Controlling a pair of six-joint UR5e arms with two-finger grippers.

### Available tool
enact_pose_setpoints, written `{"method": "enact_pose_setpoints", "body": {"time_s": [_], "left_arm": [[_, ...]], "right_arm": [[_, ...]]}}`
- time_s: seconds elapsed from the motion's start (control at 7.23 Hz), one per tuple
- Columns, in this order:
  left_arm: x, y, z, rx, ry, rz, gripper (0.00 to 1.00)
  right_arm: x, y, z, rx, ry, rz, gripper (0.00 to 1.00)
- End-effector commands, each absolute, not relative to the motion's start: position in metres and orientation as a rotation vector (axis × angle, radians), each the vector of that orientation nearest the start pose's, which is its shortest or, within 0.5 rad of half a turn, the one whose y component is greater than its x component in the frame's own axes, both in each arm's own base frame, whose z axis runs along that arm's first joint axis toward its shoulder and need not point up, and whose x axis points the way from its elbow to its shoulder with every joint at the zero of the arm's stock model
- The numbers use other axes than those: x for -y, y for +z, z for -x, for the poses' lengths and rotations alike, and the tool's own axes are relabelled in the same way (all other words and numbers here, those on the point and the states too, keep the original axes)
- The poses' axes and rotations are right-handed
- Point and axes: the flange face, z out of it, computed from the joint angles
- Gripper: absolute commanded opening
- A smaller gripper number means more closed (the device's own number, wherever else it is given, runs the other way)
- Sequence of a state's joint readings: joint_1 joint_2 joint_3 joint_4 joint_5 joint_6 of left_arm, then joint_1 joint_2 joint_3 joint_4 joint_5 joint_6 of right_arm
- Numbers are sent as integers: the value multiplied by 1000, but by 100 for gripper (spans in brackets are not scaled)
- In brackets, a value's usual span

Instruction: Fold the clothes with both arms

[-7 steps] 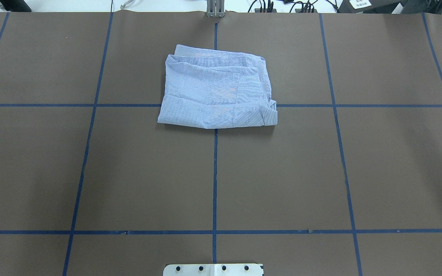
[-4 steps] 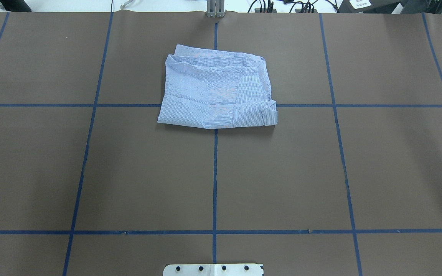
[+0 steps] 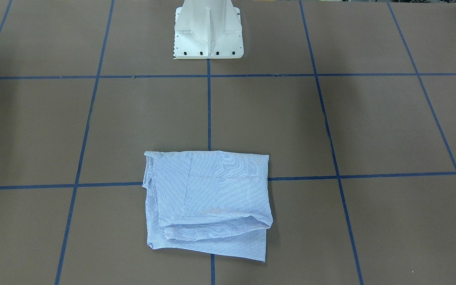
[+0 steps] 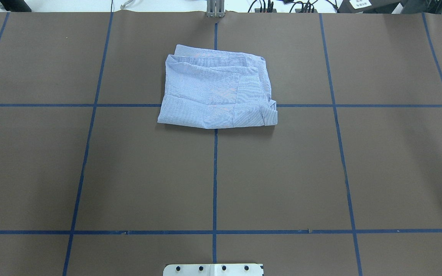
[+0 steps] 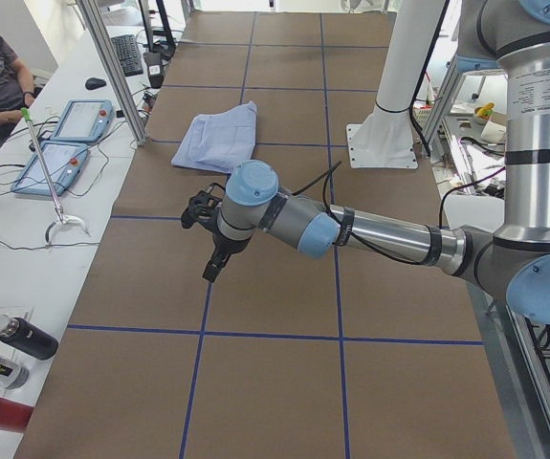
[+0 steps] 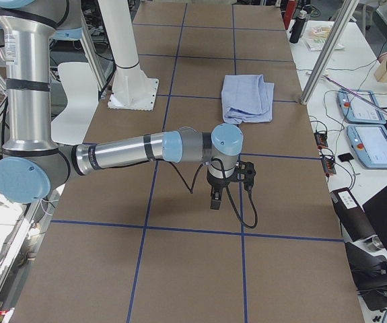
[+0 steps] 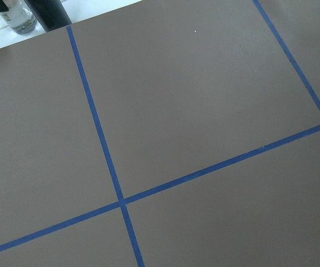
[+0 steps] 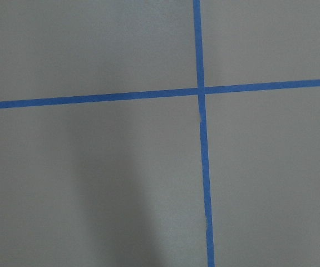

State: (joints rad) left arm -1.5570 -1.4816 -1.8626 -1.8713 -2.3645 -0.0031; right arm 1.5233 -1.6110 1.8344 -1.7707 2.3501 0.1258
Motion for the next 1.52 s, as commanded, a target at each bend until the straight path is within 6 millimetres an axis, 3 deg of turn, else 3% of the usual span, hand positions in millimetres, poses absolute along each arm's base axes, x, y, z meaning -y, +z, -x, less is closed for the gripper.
{"method": "enact_pose_setpoints", "body": {"time_s": [0.0, 1.38], "left_arm": [[466, 517, 55, -786, 213, -474, 100], [467, 513, 55, -782, 219, -483, 100]], "right_arm": [[468, 571, -42, 775, 67, 46, 100], [463, 568, -41, 778, 65, 46, 100]]}}
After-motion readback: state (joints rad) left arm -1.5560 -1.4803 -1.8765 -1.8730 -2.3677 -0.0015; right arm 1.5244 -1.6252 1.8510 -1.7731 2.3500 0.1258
